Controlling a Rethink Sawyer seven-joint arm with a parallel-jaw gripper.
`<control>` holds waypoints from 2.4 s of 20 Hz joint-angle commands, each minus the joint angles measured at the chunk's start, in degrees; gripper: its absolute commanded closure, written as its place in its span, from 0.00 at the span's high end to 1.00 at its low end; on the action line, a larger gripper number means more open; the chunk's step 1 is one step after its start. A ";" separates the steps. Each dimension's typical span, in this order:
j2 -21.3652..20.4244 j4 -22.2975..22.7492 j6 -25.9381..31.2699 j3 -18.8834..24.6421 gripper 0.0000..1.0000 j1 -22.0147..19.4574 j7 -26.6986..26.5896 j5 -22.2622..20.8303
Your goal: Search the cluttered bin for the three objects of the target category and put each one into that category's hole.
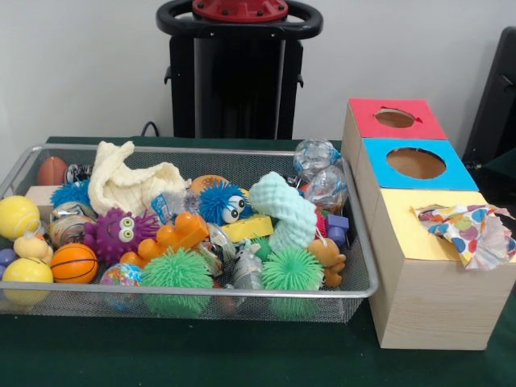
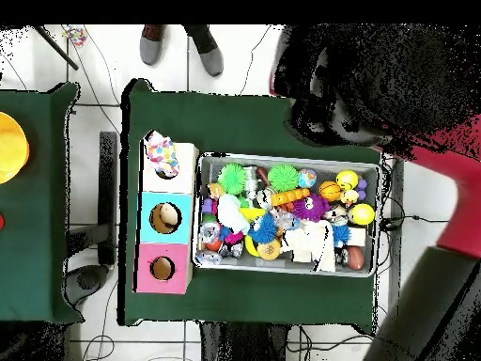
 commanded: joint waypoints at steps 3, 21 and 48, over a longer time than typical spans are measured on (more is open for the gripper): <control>0.80 9.74 0.24 10.12 0.00 -4.73 -21.55 -4.31; 5.30 -4.63 10.07 18.76 0.00 -9.90 -27.97 -10.71; 12.12 -28.14 29.17 28.45 0.00 -11.15 -27.88 -17.68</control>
